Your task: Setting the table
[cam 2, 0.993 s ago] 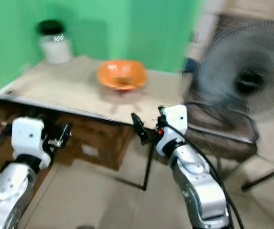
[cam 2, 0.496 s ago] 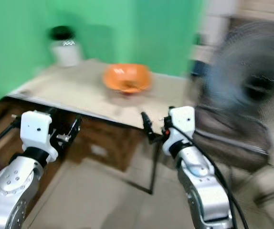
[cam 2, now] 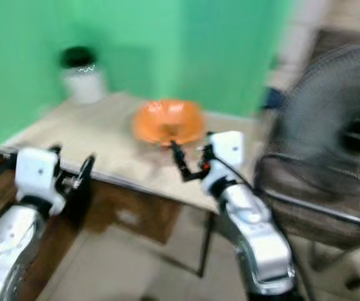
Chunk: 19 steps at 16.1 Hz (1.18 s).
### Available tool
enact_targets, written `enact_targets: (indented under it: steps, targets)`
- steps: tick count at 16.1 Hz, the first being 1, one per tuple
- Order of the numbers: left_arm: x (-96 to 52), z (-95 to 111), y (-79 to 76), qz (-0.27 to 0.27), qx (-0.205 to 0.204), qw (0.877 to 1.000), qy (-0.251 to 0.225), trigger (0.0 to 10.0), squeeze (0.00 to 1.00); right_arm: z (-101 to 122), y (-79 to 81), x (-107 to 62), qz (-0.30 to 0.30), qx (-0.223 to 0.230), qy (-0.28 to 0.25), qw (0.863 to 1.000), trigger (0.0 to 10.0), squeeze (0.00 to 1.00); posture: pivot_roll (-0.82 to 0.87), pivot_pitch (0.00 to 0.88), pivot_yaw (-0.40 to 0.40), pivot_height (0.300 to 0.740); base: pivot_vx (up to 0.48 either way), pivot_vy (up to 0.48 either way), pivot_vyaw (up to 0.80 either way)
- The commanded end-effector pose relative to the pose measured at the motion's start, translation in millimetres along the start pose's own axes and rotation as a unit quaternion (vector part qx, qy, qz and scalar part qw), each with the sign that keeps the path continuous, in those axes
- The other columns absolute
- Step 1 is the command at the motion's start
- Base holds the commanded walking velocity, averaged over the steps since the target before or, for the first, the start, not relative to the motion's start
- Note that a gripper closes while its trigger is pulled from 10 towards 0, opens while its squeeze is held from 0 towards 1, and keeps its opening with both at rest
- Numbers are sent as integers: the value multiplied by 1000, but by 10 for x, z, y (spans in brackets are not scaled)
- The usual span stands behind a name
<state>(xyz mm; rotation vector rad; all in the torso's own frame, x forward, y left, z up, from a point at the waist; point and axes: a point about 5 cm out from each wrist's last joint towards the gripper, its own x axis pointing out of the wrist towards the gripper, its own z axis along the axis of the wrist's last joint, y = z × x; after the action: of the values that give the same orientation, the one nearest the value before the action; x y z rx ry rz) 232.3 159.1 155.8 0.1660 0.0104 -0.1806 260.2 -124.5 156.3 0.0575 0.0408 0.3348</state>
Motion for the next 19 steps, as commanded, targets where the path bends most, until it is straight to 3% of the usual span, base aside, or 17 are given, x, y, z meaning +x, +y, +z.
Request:
enact_targets:
  steps: [1,7,10,11,13,16,19]
  targets:
    - [-39,-18,12,-2,10,1000,6,10000,0,7,-12,33,-8,-2,7,1000,10000,0,71,0,24,740,401,0,0]
    - [-44,-12,-59,-32,7,999,4,10000,0,178,-104,147,1,1,16,1000,10000,0,64,0,23,740,244,0,0]
    - [-63,-30,-145,-100,22,995,13,10000,0,318,-176,267,38,-6,56,998,10000,0,49,0,21,740,0,0,0]
    - [-105,-56,-178,-150,34,988,26,10000,0,297,-143,317,94,-9,105,990,10000,0,36,0,21,740,0,0,0]
    - [-156,-76,-164,-185,41,981,44,10000,0,271,-114,394,139,-20,152,978,10000,0,26,0,26,740,0,0,0]
    - [-228,-61,-83,-240,59,967,68,10000,0,332,-118,700,169,-42,215,961,10000,0,24,0,23,740,0,0,0]
    - [-308,-15,-109,-301,45,949,81,10000,0,264,-131,899,174,-81,286,939,10000,0,31,0,15,740,0,0,0]
